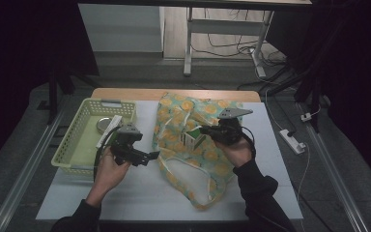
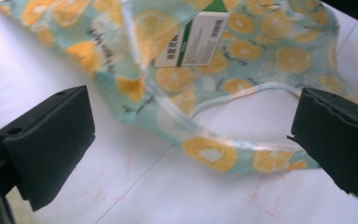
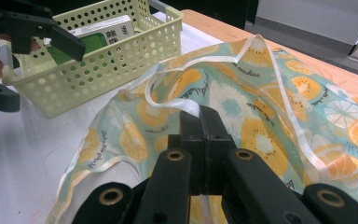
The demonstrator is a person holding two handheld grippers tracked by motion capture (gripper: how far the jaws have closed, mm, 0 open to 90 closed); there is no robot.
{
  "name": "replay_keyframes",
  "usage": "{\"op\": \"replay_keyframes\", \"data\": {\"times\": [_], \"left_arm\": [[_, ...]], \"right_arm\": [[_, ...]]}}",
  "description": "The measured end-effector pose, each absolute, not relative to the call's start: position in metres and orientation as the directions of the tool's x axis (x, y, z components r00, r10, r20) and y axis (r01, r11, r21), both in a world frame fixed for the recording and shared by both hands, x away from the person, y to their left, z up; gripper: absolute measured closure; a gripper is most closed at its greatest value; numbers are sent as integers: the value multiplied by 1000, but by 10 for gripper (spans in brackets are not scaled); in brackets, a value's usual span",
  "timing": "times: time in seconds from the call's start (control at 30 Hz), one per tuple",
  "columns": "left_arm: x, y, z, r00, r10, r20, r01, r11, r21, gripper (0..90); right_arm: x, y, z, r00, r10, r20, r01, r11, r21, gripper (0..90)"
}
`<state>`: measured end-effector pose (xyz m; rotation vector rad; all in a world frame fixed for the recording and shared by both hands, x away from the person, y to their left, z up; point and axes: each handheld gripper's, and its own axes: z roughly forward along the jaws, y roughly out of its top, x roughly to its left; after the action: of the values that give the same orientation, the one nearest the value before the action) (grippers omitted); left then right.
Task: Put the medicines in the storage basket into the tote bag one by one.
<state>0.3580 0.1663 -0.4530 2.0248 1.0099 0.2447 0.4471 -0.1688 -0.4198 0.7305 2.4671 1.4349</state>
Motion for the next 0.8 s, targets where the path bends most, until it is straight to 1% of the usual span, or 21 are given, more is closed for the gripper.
{"op": "replay_keyframes", "data": {"times": [0.2, 0.43, 0.8], "left_arm": [[349, 182, -452, 636, 752, -175, 577, -313, 754, 0], [342, 203, -448, 589, 792, -162, 600, -294, 744, 0], [338, 239, -443, 475, 870, -131, 638, -237, 733, 0]], "right_arm": [[447, -169, -420, -859, 506, 76, 317, 409, 856, 899], [447, -169, -420, -860, 505, 74, 315, 411, 856, 899], [448, -170, -420, -859, 506, 75, 316, 410, 856, 898]]}}
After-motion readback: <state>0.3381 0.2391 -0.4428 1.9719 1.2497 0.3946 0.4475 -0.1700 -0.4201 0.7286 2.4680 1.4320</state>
